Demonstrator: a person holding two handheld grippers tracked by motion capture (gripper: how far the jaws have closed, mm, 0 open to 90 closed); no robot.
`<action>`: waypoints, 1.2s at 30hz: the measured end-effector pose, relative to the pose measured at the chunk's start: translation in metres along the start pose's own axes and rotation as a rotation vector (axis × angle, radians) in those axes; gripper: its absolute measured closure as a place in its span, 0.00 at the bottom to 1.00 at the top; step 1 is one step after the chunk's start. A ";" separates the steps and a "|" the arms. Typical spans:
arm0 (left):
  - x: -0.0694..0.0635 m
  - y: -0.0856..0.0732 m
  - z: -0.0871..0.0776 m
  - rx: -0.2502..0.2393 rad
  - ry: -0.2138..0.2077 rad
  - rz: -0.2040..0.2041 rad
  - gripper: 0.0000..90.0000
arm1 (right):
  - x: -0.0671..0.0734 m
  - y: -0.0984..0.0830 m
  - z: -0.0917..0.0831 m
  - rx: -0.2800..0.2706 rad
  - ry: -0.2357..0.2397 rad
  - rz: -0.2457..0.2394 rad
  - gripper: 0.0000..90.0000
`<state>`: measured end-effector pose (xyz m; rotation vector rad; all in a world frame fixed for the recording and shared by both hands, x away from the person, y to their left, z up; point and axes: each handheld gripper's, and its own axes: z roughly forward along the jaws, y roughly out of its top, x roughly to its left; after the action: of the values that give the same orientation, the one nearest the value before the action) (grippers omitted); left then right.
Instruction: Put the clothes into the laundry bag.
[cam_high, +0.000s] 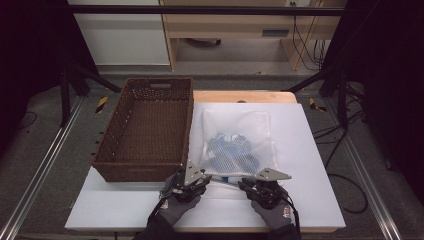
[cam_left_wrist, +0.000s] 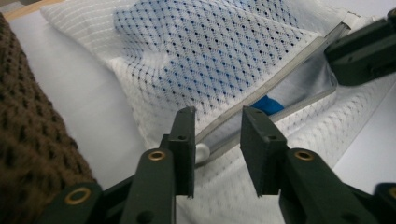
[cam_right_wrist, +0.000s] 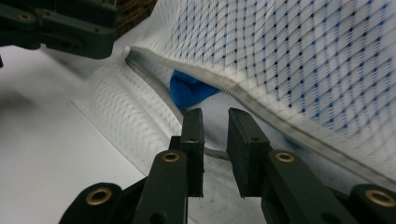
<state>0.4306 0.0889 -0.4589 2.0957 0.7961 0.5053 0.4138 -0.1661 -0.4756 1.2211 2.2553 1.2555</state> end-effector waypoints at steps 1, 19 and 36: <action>-0.001 0.001 0.004 0.014 -0.001 0.005 0.68 | 0.000 0.000 0.003 0.009 -0.004 0.000 0.85; -0.003 0.000 0.038 0.128 0.090 0.066 0.89 | 0.012 0.014 0.031 -0.019 0.013 -0.052 0.77; -0.002 0.001 0.038 0.129 0.087 0.064 1.00 | 0.016 0.022 0.044 0.038 -0.147 -0.074 0.96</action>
<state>0.4523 0.0663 -0.4809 2.2366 0.8328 0.5967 0.4422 -0.1232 -0.4810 1.1896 2.2067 1.0650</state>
